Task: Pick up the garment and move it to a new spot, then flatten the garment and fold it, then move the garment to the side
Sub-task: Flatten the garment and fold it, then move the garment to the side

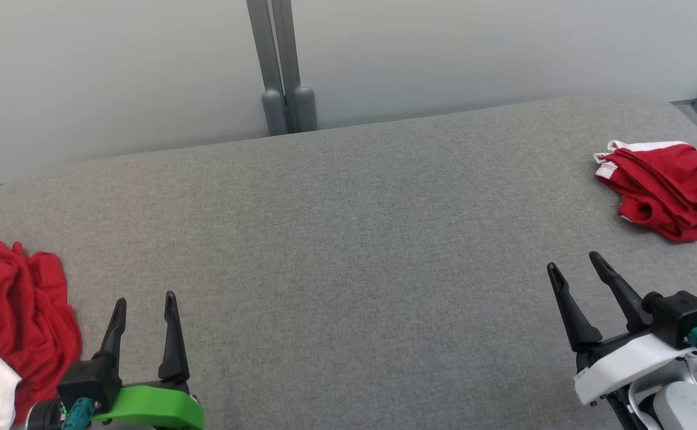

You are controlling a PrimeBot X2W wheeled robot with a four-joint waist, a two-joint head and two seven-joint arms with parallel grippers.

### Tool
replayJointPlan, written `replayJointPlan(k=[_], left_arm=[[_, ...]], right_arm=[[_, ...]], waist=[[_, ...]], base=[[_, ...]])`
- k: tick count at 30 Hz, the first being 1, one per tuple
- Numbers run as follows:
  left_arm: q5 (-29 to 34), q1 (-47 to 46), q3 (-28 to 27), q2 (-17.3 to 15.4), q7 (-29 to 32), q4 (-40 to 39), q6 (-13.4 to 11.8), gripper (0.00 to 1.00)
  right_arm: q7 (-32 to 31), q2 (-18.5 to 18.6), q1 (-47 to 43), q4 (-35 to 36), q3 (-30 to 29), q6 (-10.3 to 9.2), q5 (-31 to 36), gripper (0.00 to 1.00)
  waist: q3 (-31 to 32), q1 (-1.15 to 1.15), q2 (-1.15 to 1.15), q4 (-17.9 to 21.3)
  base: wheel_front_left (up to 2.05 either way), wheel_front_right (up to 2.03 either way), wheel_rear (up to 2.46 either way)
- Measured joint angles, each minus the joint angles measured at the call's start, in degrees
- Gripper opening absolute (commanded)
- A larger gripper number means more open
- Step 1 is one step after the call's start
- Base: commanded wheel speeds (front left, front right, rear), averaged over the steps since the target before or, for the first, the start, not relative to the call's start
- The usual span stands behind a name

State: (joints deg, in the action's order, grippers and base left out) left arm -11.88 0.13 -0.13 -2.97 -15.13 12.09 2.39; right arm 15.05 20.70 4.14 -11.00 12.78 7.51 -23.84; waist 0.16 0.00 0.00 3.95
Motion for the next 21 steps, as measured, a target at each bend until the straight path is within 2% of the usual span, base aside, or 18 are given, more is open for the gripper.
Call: replayJointPlan(k=[11, 21], left_arm=[[-1.6, 1.0, 0.7, 0.1, 0.0, -0.9, -1.2, 1.0], [-1.6, 0.9, 1.3, 0.1, 0.0, -1.1, -1.6, 1.0]], right_arm=[[0.0, -3.4, -0.7, 1.9, -0.8, 0.0, 2.3, 1.0], [0.0, -3.9, -0.7, 2.6, -1.1, 0.0, 2.9, 1.0]], waist=[[-1.6, 0.0, 0.0, -0.9], [-1.9, 0.0, 0.0, -1.8]], base=[[0.0, 0.0, 0.0], [0.0, 0.0, 0.0]])
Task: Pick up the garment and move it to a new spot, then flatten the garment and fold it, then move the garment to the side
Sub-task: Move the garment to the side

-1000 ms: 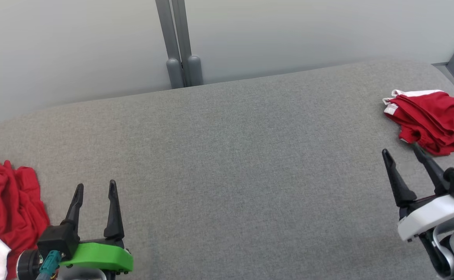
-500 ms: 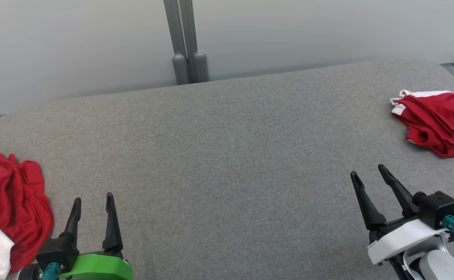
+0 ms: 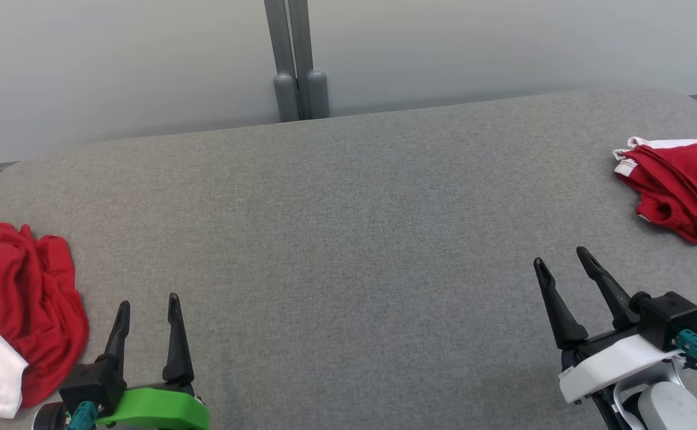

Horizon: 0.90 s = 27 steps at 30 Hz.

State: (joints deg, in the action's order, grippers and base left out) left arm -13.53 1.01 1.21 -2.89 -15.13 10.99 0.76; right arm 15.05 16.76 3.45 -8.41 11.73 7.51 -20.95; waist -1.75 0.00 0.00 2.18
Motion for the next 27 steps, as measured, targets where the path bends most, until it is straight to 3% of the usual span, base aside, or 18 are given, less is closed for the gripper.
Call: replayJointPlan(k=[12, 27], left_arm=[[0.5, -1.0, 0.1, 0.0, 0.0, -0.3, 0.0, 1.0], [2.0, -2.3, -2.1, 0.1, 0.0, 2.7, -0.3, 1.0]], right_arm=[[0.0, -1.0, -0.2, 0.4, -0.9, 0.0, 0.1, 1.0], [0.0, -2.7, -0.5, -0.6, 1.4, 0.0, 0.4, 1.0]], waist=[[-0.3, 0.0, 0.0, -3.3], [0.3, 0.0, 0.0, -16.1]], base=[[0.0, 0.0, 0.0], [0.0, 0.0, 0.0]])
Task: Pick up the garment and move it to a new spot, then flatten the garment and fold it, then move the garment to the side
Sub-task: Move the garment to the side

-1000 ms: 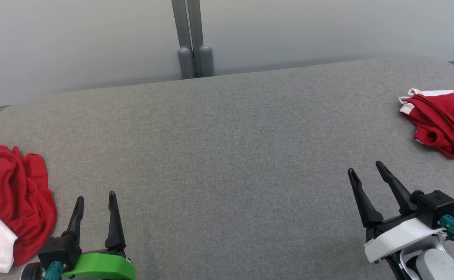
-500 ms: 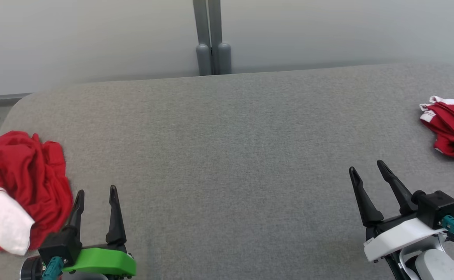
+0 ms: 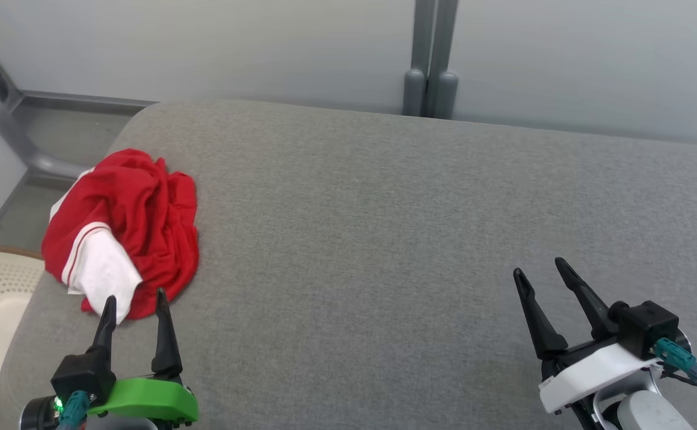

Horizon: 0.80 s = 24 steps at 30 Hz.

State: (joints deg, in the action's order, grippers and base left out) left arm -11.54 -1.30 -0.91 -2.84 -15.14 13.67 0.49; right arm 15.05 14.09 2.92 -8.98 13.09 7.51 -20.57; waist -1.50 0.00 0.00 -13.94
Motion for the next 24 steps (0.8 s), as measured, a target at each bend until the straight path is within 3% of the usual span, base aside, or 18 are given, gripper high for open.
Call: replayJointPlan(k=[8, 16, 24], left_arm=[[-0.1, 0.0, -0.2, 0.0, 0.0, 1.8, 0.3, 1.0], [-1.0, -0.7, -0.2, -0.1, 0.2, 4.3, 1.6, 1.0], [-1.8, -13.2, 0.9, -2.8, 11.3, 5.3, 2.4, 1.0]], right_arm=[[0.0, -0.9, 0.0, -0.7, 0.8, -0.01, -0.4, 1.0], [0.0, -1.1, 0.6, -0.9, 2.0, -0.01, -0.6, 1.0], [0.0, 1.3, 3.4, -0.5, 3.5, -0.01, -1.0, 1.0]], waist=[[0.6, 0.0, 0.0, -6.0], [1.4, 0.0, 0.0, -7.8], [-1.3, 0.0, 0.0, -6.8]], base=[[0.0, 0.0, 0.0], [0.0, 0.0, 0.0], [0.0, 0.0, 0.0]])
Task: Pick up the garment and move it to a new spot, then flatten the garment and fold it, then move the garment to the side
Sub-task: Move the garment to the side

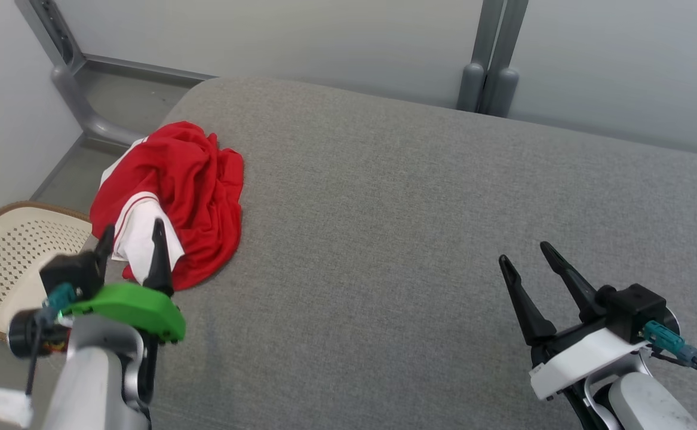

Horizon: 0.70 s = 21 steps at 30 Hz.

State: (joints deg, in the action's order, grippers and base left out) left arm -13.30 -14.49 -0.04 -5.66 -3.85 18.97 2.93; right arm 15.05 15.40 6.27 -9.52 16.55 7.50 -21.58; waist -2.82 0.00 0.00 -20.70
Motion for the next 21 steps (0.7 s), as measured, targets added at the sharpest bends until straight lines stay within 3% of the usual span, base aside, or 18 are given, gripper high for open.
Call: replayJointPlan(k=[6, 11, 17, 21], left_arm=[[-2.0, -11.6, -1.5, -2.6, 10.6, 8.7, -0.7, 1.0], [-3.7, -17.8, -3.2, -4.3, 17.9, 20.2, -3.3, 1.0], [-4.6, -21.3, -5.0, -7.1, 21.5, 31.7, -5.5, 1.0], [-5.7, -22.5, -5.8, -8.2, 22.4, 38.0, -5.1, 1.0]], right_arm=[[0.0, 0.1, 2.7, 0.1, 1.9, 0.0, -0.1, 1.0], [0.0, -0.1, 4.2, -0.4, 2.9, 0.0, -0.5, 1.0], [0.0, -0.4, 5.0, -0.9, 3.2, 0.0, -1.0, 1.0], [0.0, -0.4, 5.2, -1.3, 3.1, 0.0, -1.4, 1.0]], waist=[[-2.9, 0.0, 0.0, 1.8], [-4.8, 0.0, 0.0, 4.9], [-6.4, 0.0, 0.0, 8.8], [-7.0, 0.0, 0.0, 10.9]], base=[[0.0, 0.0, 0.0], [0.0, 0.0, 0.0], [0.0, 0.0, 0.0], [0.0, 0.0, 0.0]])
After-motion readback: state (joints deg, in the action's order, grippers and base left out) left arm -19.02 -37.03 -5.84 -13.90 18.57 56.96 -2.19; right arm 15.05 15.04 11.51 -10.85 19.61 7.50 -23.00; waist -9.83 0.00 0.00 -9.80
